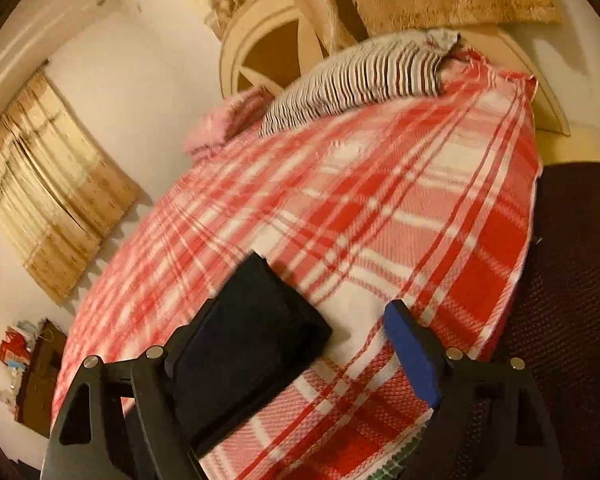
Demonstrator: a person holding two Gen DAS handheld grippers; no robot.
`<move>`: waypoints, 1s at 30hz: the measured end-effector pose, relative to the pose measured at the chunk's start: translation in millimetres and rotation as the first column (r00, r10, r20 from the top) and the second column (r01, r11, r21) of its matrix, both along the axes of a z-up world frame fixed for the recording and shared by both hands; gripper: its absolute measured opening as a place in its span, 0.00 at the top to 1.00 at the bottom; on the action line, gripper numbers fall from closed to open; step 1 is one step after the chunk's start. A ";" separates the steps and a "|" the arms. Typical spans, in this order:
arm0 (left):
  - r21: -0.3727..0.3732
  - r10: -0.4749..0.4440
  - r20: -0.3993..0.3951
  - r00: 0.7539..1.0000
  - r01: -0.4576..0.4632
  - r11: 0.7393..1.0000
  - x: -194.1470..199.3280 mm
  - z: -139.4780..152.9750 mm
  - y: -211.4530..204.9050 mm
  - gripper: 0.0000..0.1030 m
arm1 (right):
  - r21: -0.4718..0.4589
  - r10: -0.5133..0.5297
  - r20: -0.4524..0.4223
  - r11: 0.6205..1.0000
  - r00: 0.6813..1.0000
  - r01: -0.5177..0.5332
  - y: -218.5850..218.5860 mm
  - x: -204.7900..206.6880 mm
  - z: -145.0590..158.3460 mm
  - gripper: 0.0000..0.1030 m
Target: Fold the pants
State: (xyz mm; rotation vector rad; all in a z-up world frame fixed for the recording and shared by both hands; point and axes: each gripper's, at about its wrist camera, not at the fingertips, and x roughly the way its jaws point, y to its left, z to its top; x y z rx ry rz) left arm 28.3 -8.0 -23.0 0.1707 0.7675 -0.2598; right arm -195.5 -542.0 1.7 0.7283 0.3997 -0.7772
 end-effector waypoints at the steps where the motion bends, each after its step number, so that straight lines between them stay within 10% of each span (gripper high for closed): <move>1: 0.003 0.004 0.001 1.000 -0.004 1.000 0.4 0.4 0.7 0.00 | -0.063 0.007 -0.065 0.998 0.998 -0.011 6.9 8.9 1.9 0.27; 8: -0.003 0.028 0.001 1.000 -0.028 1.000 1.0 1.0 10.6 0.00 | -0.136 0.057 -0.235 0.987 0.970 -0.090 18.7 30.3 -6.1 0.78; 12: -0.014 0.044 0.012 0.999 -0.044 0.999 -0.2 4.1 21.0 0.00 | -0.112 0.079 -0.188 0.989 0.979 -0.102 23.3 27.4 9.7 0.87; 17: -0.039 0.082 0.016 0.997 -0.081 0.996 1.6 7.2 39.1 0.00 | -0.311 0.258 -0.162 0.903 0.953 -0.297 109.8 58.7 66.9 0.87; 21: -0.054 0.092 0.015 0.996 -0.091 0.994 0.5 5.6 44.6 0.00 | -0.392 0.461 -0.247 0.757 0.852 -0.523 191.6 100.5 72.2 0.87; 26: -0.061 0.087 0.001 0.996 -0.086 0.994 -0.6 0.5 47.2 0.00 | -0.365 0.644 -0.425 0.521 0.636 -0.771 300.7 144.6 8.4 0.87; 30: -0.061 0.085 0.004 0.996 -0.085 0.994 -0.4 -0.4 51.9 0.00 | -0.252 0.712 -0.453 0.474 0.536 -0.844 333.4 159.1 -48.1 0.87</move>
